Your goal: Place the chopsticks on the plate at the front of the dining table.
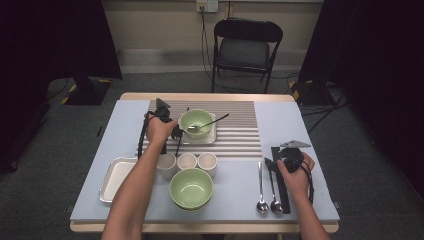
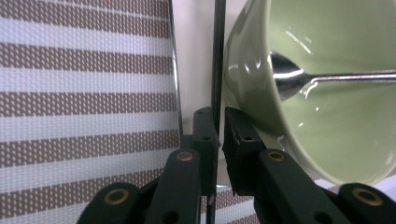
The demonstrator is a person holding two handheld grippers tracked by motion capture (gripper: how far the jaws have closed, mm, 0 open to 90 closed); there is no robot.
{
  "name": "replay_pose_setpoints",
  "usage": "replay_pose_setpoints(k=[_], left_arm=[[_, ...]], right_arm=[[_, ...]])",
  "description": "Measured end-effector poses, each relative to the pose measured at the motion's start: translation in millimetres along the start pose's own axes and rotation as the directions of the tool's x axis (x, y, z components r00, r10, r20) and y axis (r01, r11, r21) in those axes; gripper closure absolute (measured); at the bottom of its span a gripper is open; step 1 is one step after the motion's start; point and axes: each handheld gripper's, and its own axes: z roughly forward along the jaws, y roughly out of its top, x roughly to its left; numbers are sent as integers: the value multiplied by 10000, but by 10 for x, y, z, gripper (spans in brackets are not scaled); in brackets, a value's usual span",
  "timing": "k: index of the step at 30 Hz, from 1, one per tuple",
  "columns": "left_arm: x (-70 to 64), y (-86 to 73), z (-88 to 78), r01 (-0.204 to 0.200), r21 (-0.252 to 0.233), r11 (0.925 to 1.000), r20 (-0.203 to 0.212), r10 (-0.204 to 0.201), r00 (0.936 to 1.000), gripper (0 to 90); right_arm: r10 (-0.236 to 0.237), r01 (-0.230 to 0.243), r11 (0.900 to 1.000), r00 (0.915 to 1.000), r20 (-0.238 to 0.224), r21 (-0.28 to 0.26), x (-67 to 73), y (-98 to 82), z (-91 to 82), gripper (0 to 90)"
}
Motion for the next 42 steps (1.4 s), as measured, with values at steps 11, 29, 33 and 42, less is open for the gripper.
replay_pose_setpoints(k=[11, 29, 33, 42], left_arm=[[34, -11, 42, 360, -216, 9991, 149, -357, 9993, 861], [53, -3, 27, 369, -480, 9982, 213, -360, 9991, 831], [52, -3, 14, 406, -501, 9979, 231, -395, 9990, 828], [55, -9, -19, 450, -621, 9971, 205, -438, 9988, 832]], right_arm=[[11, -11, 10000, 10000, 3, 0, 1, 0, 0, 113], [32, -32, 10000, 10000, -3, -1, 0, 1, 1, 113], [37, -37, 10000, 10000, -2, 1, 0, 1, 1, 113], [31, -31, 10000, 10000, 18, 2, 0, 1, 1, 113]])
